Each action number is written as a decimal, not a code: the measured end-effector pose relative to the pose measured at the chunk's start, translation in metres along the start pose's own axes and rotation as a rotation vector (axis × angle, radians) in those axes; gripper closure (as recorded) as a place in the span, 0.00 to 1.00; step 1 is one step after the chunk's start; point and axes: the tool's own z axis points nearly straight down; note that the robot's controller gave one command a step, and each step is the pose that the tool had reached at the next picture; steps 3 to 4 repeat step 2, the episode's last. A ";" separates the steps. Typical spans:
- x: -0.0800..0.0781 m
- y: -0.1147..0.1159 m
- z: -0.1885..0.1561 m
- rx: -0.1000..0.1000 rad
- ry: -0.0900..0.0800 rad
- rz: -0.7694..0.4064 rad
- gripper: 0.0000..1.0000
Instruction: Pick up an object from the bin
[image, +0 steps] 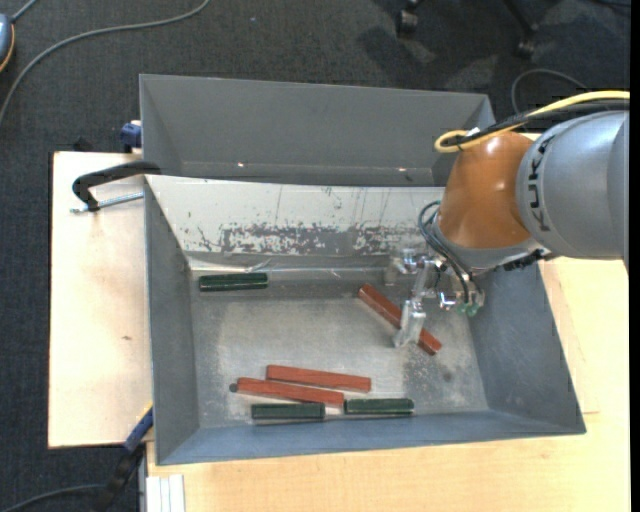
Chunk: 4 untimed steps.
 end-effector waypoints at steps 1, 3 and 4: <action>0.002 -0.001 0.000 0.001 0.004 0.001 1.00; 0.032 0.020 -0.130 0.001 -0.003 -0.009 1.00; 0.032 0.020 -0.130 0.001 -0.003 -0.009 1.00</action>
Offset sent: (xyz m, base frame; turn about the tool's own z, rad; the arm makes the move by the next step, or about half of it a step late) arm 0.0000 0.0000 0.0000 0.0000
